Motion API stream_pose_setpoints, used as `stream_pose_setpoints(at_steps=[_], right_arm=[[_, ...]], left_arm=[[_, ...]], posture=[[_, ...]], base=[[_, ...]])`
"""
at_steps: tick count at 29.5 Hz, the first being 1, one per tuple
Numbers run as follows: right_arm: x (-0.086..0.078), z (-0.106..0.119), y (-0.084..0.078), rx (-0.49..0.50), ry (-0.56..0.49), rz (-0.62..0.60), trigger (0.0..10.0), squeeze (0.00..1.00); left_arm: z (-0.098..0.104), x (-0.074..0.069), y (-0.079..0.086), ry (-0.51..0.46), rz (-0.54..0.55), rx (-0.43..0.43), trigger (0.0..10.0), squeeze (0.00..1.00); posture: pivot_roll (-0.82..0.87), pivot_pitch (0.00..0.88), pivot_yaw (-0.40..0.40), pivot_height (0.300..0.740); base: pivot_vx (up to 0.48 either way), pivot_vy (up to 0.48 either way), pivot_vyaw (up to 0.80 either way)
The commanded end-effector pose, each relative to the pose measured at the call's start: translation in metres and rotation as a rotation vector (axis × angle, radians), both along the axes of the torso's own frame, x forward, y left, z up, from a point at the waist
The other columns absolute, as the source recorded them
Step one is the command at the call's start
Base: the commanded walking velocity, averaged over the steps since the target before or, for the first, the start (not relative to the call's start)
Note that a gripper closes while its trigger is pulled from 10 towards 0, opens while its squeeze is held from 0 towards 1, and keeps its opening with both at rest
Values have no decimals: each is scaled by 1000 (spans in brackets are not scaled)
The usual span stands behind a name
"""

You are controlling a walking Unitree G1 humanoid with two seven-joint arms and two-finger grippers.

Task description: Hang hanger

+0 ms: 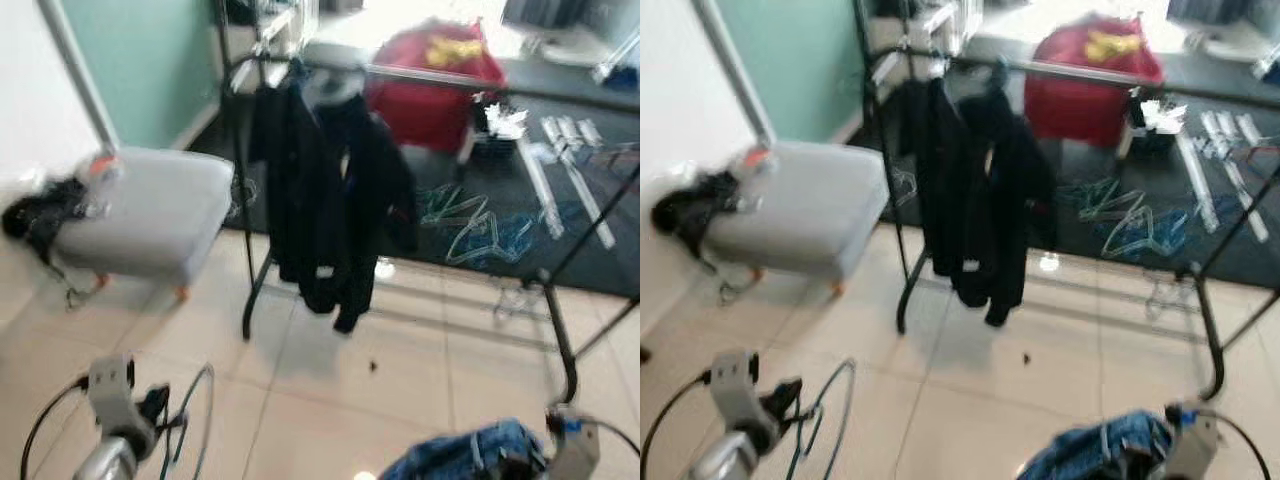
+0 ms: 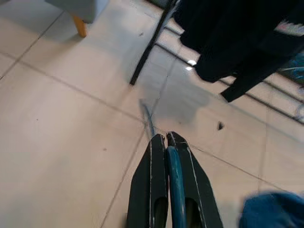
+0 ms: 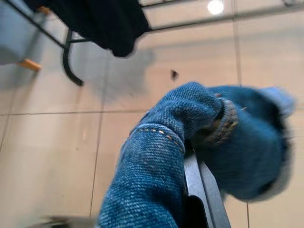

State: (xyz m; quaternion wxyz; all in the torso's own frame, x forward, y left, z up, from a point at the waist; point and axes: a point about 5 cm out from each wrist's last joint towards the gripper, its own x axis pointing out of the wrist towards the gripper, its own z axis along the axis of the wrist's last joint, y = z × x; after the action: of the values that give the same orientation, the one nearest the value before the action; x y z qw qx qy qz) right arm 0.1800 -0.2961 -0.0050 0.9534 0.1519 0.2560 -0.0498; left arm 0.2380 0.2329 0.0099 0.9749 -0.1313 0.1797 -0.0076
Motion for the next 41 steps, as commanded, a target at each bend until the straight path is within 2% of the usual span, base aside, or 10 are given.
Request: stream_pose_setpoints(at_steps=[1, 7, 15, 22, 38, 41], right_arm=[[3, -3, 2, -11, 4, 23, 10000, 0], [9, -5, 0, -20, 8, 24, 10000, 0], [20, -8, -7, -30, 10, 4, 10000, 0], [24, -9, -10, -35, 17, -2, 10000, 0], [19, -14, -7, -21, 15, 28, 10000, 0], [10, -19, 0, -11, 4, 52, 10000, 0]], left_arm=[[-6, -2, -1, 30, -24, -4, 10000, 0], [-8, 3, -5, 35, -32, 2, 10000, 0], [-12, 15, -25, 28, -114, 6, 10000, 0], [-12, 21, -31, 26, -122, 0, 10000, 0], [-18, 12, -19, 29, -101, 5, 10000, 0], [-19, 1, -7, 28, -107, 10, 10000, 0]], posture=[[7, 90, -58, 740], [8, 63, -60, 740], [-29, 0, -52, 740], [-26, 0, -62, 740], [2, 10, -78, 740], [-8, 28, -40, 740]], base=[[0, 0, 763], [0, 0, 763], [0, 0, 762], [0, 0, 760], [0, 0, 763], [0, 0, 763]])
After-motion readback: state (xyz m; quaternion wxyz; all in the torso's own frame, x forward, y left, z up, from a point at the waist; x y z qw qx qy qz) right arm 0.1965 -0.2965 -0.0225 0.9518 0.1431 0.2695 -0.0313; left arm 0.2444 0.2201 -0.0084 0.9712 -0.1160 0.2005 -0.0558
